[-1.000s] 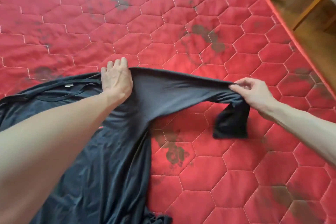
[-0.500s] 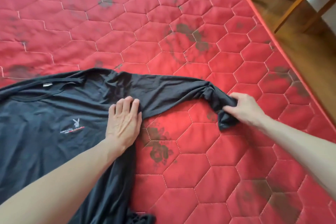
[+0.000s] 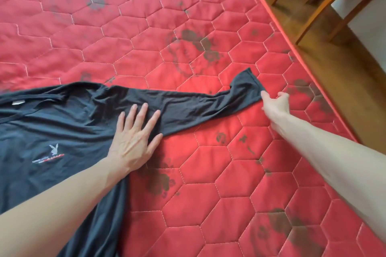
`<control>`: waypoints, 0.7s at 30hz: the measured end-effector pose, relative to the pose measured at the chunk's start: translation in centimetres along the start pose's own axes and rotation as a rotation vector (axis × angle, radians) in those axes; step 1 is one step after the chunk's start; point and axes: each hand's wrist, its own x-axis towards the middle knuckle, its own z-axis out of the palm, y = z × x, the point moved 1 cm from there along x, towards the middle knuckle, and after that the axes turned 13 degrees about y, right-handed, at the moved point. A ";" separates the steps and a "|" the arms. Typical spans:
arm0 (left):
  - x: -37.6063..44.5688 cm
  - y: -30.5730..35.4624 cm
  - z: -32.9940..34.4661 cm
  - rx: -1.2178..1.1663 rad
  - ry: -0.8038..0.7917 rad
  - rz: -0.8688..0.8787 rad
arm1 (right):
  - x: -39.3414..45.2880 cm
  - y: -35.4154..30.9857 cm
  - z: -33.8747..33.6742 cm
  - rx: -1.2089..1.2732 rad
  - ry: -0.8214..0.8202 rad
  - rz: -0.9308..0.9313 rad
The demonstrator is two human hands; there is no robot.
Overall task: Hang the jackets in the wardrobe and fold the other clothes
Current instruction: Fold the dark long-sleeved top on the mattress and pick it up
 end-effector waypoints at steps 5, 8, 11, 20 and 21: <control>0.6 3.7 1.3 -0.024 -0.026 0.070 | 0.3 -1.5 2.7 -0.057 -0.160 -0.029; 0.9 4.9 1.6 -0.042 -0.023 0.005 | 0.6 -0.9 1.9 -0.048 0.022 -0.045; 1.6 5.5 1.4 -0.057 -0.015 -0.047 | 0.7 1.1 0.0 -0.069 0.280 0.126; 0.9 5.2 0.8 -0.067 -0.015 -0.085 | -1.6 2.9 -1.1 0.103 0.200 0.154; 0.3 4.9 0.5 -0.077 -0.020 -0.080 | -2.6 2.3 -1.3 0.101 0.203 0.062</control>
